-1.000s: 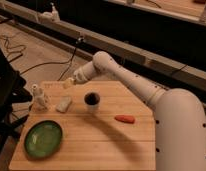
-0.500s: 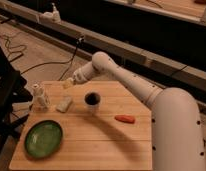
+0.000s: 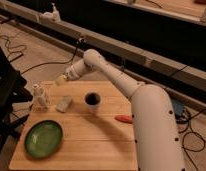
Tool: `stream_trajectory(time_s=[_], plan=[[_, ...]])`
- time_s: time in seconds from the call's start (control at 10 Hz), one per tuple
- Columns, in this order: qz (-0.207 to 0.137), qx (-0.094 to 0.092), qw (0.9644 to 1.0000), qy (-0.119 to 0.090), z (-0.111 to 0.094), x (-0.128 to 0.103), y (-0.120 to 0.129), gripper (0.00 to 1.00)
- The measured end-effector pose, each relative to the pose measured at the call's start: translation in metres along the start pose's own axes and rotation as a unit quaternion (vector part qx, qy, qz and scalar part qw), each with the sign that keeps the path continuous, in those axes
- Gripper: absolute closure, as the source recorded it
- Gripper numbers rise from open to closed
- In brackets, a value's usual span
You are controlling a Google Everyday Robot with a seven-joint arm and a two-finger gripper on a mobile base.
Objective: Knock the bottle over
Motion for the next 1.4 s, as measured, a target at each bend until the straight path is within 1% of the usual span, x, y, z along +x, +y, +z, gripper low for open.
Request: stream_trajectory(time_s=[0.2, 0.3, 0.5, 0.6, 0.7, 0.9, 1.0, 1.2, 1.3, 1.4], plan=[[-0.013, -0.005, 0.9998, -0.012, 0.014, -0.017, -0.003, 1.0], [-0.021, -0.01, 0.9995, -0.02, 0.025, -0.026, -0.003, 1.0], [-0.031, -0.019, 0.9988, -0.031, 0.042, -0.037, -0.003, 1.0], [-0.037, -0.028, 0.9981, -0.039, 0.055, -0.043, -0.003, 1.0], [-0.04, -0.035, 0.9977, -0.042, 0.063, -0.046, -0.003, 1.0], [-0.046, -0.06, 0.9957, -0.053, 0.085, -0.053, 0.003, 1.0], [-0.048, -0.074, 0.9946, -0.055, 0.094, -0.054, 0.008, 1.0], [-0.054, -0.109, 0.9915, -0.045, 0.108, -0.049, 0.025, 1.0], [-0.057, -0.123, 0.9902, -0.033, 0.11, -0.043, 0.033, 1.0], [-0.061, -0.132, 0.9892, -0.018, 0.108, -0.035, 0.039, 1.0]])
